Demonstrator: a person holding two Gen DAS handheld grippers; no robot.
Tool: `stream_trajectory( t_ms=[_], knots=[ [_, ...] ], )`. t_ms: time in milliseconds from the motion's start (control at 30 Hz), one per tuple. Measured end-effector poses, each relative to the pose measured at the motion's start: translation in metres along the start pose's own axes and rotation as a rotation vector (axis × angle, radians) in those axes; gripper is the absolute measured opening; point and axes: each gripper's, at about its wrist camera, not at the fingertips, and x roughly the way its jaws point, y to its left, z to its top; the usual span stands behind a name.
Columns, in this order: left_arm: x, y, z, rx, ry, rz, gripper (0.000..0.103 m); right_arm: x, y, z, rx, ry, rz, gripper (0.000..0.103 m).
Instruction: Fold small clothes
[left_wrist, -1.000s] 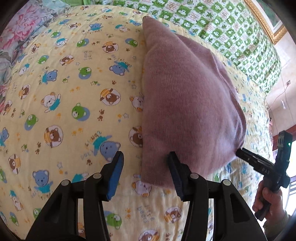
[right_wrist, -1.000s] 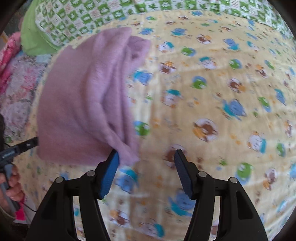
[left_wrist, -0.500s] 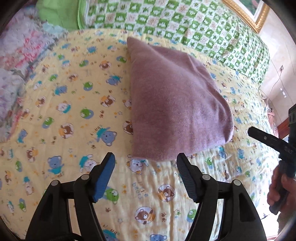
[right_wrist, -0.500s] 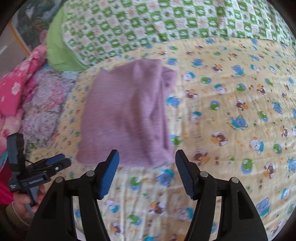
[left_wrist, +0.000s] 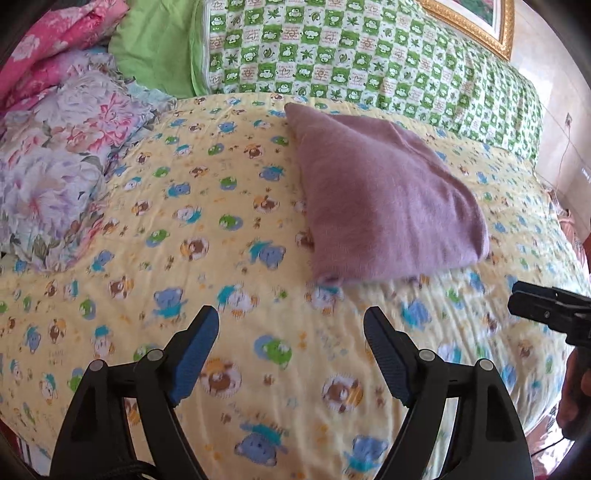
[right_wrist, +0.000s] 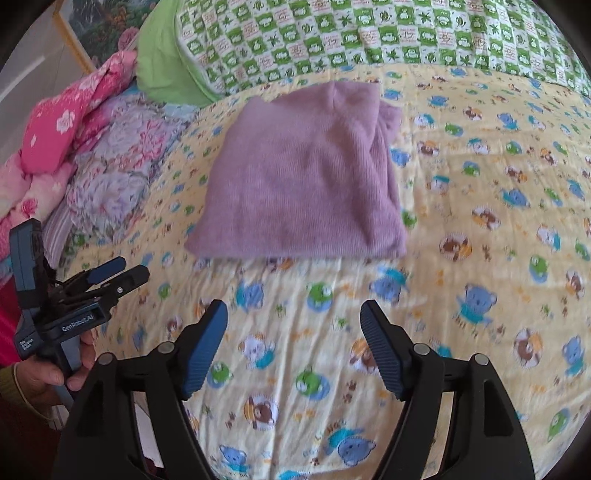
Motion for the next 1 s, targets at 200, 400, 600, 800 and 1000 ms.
stream_trajectory(
  t_ms=[200, 400, 600, 800, 1000],
  knots=[
    [-0.012, -0.008, -0.016, 0.04, -0.051, 0.02, 0.081, -0.007, 0.014, -0.012, -0.099, -0.041, -0.026, 0.077],
    [-0.027, -0.02, 0.005, 0.058, -0.122, 0.02, 0.081, -0.03, 0.032, 0.004, -0.2, -0.149, -0.051, 0.086],
    [-0.032, -0.034, 0.024, 0.069, -0.163, 0.002, 0.083, -0.049, 0.034, 0.017, -0.225, -0.265, -0.055, 0.103],
    [-0.016, -0.05, 0.018, 0.093, -0.181, 0.022, 0.084, -0.022, 0.022, 0.011, -0.2, -0.235, -0.082, 0.103],
    [-0.001, -0.067, 0.011, 0.168, -0.182, 0.047, 0.085, -0.001, 0.007, 0.004, -0.103, -0.208, -0.097, 0.103]
  ],
)
